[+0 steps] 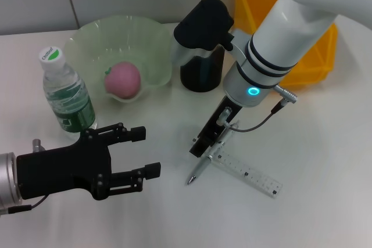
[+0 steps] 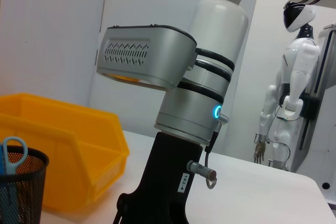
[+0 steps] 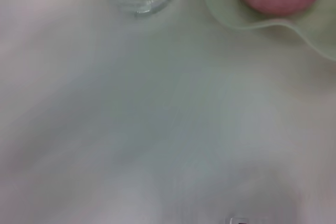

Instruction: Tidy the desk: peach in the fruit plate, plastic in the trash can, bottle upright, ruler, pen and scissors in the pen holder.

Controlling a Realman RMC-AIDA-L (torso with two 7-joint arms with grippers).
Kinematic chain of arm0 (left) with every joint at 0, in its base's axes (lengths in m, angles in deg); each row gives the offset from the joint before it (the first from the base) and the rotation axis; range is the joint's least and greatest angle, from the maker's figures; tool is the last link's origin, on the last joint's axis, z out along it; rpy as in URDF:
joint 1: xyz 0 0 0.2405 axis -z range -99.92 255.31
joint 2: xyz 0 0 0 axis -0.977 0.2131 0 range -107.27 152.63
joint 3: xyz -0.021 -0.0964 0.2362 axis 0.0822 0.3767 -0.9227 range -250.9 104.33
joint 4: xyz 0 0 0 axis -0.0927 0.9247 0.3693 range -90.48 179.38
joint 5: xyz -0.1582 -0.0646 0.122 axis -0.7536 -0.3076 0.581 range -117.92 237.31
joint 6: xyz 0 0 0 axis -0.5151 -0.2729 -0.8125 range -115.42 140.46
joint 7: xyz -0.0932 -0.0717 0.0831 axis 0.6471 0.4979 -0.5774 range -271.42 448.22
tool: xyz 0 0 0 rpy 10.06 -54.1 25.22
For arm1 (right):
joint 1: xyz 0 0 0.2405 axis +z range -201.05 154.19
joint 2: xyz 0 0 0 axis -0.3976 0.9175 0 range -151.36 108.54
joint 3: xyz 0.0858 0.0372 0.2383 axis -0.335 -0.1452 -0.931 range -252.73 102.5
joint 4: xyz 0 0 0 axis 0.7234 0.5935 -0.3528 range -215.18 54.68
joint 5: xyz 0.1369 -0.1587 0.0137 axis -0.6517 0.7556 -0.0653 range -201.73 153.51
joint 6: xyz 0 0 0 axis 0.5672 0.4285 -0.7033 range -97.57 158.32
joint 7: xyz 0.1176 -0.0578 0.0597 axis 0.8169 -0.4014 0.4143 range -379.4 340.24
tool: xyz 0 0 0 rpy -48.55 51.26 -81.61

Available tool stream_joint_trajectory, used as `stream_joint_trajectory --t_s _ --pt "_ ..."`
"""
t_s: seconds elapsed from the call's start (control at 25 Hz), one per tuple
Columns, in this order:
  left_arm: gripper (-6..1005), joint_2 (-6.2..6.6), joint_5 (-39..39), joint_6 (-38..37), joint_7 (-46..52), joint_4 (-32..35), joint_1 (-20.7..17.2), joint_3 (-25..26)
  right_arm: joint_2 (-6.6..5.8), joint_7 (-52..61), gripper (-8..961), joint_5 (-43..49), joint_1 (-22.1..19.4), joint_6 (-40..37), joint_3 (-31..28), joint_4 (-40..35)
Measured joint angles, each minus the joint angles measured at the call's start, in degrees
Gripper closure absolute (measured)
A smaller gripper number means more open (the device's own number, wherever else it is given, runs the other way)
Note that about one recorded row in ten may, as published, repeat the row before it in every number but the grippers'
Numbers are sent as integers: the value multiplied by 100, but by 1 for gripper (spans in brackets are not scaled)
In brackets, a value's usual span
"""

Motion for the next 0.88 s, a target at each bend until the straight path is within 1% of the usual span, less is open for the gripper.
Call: stream_joint_trajectory --t_s 0.4,0.52,0.88 --pt "228 -8 0 -49 0 0 0 0 16 88 277 -16 1 76 167 9" --pt "228 -9 0 -62 0 0 0 0 17 258 277 -21 6 167 385 7" --pt "228 -8 0 -119 0 0 0 0 17 583 278 -37 8 344 737 -63"
